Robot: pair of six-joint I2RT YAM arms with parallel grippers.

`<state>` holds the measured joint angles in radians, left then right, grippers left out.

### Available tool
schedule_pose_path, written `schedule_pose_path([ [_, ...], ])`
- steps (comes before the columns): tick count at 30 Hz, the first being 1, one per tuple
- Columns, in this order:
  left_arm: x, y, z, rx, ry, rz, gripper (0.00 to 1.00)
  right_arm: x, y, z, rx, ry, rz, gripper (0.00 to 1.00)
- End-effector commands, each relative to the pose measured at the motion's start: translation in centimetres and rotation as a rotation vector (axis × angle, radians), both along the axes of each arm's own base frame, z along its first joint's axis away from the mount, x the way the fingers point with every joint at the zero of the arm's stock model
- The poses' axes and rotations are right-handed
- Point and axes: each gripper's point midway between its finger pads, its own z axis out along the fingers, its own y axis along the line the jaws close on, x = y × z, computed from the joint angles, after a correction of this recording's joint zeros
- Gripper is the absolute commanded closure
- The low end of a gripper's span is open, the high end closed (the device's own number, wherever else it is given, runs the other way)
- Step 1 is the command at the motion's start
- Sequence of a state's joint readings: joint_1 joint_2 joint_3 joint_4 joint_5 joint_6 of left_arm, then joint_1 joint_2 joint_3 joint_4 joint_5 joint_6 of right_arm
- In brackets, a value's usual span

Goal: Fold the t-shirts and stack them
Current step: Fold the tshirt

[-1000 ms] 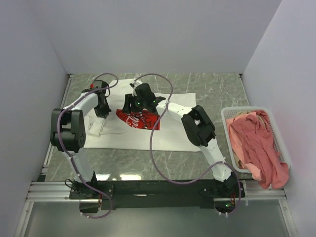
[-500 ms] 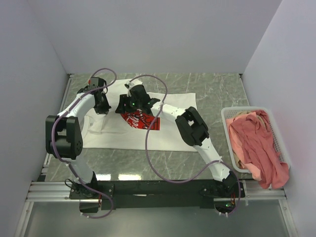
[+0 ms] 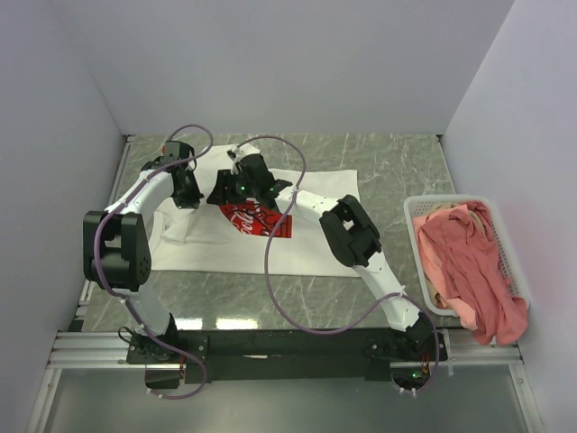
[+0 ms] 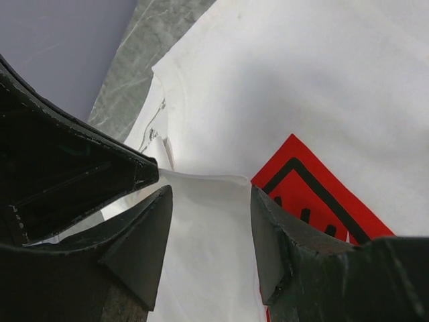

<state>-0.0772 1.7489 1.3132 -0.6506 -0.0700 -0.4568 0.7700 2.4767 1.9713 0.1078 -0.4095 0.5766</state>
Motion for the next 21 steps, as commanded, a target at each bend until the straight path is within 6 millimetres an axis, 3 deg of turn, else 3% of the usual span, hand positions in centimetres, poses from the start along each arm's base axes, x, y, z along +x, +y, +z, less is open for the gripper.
schedule_pose_path([
  [1,1.2,-0.5,2.4,-0.026,-0.078,-0.016,0.99,-0.1,0.8,-0.3,0.029,-0.021,0.012,0.43],
  [15,0.4,-0.1,3.5,-0.028,-0.102,-0.013,0.99,-1.2,0.7,-0.5,0.098,0.032,0.017,0.45],
  [21,0.6,0.0,3.5,-0.029,-0.101,-0.012,0.99,-1.8,0.9,0.4,0.147,0.048,0.036,0.46],
])
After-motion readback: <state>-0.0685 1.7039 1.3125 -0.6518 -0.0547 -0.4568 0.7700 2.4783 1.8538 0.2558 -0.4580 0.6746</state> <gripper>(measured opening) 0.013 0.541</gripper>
